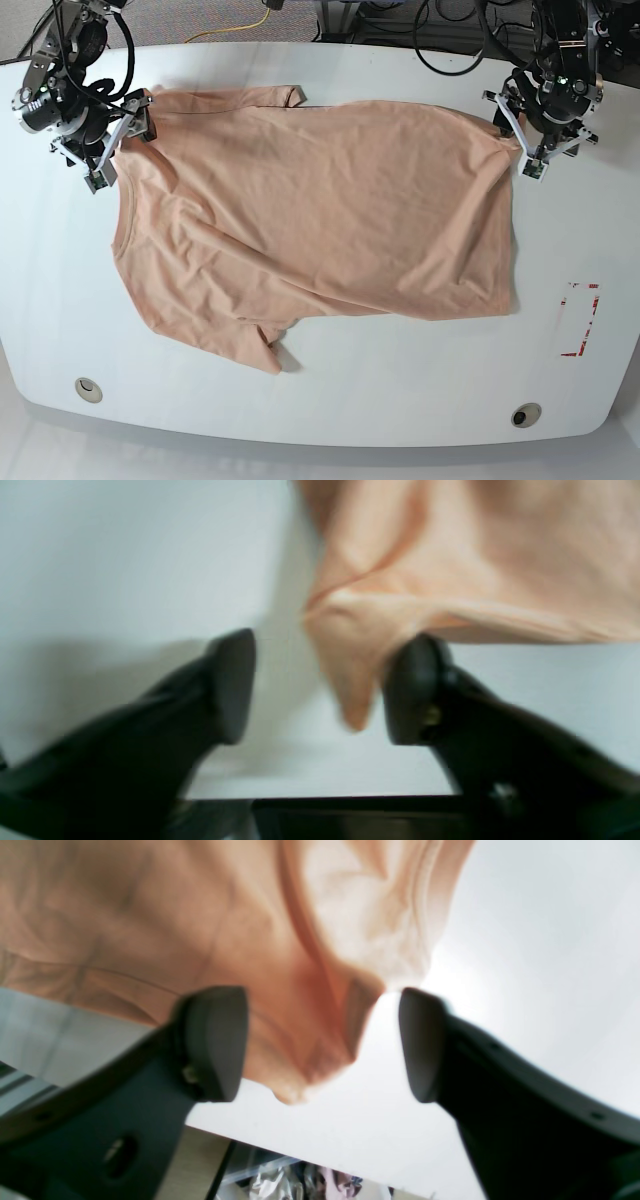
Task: Layout the t-shirt on the table in an organized manner, then fold the t-shirt properly
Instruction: 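Lay the shirt flat and open both grippers to release it, then move the left gripper down to the shirt hem corner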
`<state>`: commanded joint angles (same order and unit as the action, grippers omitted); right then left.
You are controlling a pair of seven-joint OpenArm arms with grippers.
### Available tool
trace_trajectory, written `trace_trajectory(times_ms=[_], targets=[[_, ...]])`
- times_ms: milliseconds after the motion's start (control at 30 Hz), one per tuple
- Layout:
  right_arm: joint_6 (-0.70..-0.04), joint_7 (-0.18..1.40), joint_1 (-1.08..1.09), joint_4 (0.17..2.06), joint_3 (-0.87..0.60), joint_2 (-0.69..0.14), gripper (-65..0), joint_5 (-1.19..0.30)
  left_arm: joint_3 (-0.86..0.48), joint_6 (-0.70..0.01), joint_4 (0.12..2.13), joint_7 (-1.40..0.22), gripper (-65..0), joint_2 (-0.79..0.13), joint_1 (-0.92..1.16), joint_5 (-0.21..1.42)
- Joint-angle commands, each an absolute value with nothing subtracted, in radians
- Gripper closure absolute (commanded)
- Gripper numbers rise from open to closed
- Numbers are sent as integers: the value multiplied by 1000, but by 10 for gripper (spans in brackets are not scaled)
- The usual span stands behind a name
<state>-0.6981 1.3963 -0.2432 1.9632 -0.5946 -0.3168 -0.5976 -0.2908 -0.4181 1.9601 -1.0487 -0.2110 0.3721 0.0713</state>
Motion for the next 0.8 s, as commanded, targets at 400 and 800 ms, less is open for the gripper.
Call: trace_trajectory(times_ms=[400,800], targets=[[-698,1368,-234,1963,-596,-363,-490,-584,-326,-417,1948,-1049,-512,-214,358,30],[-698,1303,-93,1962,-595,-378,-491,-458,-437,-418,1954,-1047,-512,-254,223,25]])
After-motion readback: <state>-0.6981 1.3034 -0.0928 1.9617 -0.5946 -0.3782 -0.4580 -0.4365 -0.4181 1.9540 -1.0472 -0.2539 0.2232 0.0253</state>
